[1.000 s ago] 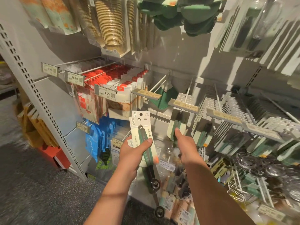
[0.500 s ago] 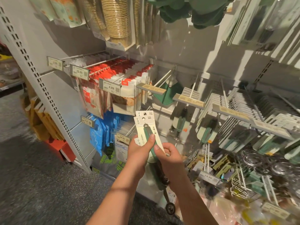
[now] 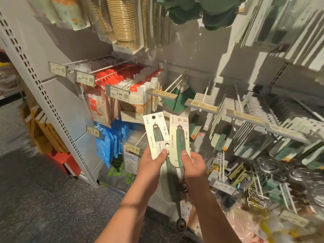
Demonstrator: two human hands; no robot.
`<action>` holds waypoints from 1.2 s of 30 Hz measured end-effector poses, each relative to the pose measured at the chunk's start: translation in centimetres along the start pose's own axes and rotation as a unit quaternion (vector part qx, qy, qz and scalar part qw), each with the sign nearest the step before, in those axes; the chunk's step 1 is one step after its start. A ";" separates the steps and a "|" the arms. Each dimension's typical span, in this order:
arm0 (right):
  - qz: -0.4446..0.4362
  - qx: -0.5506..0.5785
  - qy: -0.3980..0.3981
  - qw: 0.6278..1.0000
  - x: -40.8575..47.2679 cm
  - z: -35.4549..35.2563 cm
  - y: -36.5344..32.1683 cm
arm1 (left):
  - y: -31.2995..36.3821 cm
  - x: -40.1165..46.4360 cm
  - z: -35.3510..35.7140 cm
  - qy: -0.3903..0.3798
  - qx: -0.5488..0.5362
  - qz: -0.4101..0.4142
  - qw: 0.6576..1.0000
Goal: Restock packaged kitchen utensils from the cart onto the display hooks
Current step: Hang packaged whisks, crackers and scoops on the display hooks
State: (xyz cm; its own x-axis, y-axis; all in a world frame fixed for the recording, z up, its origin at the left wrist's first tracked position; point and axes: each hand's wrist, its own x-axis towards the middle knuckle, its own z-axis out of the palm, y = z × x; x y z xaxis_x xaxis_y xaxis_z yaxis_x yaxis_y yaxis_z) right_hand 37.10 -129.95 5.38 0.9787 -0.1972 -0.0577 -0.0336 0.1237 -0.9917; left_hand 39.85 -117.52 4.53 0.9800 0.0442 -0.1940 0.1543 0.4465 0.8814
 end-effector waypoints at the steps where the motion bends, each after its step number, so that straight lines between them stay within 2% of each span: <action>1: 0.001 0.007 -0.009 1.000 -0.1 -0.2 -0.2 | 0.0 -0.1 0.0 0.008 0.006 0.005 1.000; 4: 0.005 0.023 -0.047 0.999 -0.4 -0.8 -0.4 | 0.0 -0.4 0.1 0.023 0.036 0.020 0.999; 8: 0.019 0.030 -0.038 0.999 -0.9 -1.4 0.0 | 0.3 -0.9 0.3 0.048 0.049 0.024 0.997; 22: 0.046 0.001 0.103 0.994 0.7 -2.6 -1.2 | -0.5 -0.5 0.5 0.160 0.096 0.023 0.982; 27: 0.044 -0.053 0.155 0.985 2.5 -2.7 -2.0 | -0.4 -0.3 0.3 0.167 0.074 0.012 0.983; 36: 0.028 -0.044 0.234 0.971 2.8 -1.3 -0.6 | 0.7 0.3 0.1 0.136 0.017 -0.009 0.990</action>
State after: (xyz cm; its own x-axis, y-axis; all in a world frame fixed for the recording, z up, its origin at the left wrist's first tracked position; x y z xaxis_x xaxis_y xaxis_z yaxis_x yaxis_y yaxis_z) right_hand 39.63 -131.86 5.66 0.7760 -0.6155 -0.1377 -0.1221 0.0676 -0.9902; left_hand 40.27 -117.30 5.11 0.9073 0.2783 -0.3150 0.1806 0.4186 0.8900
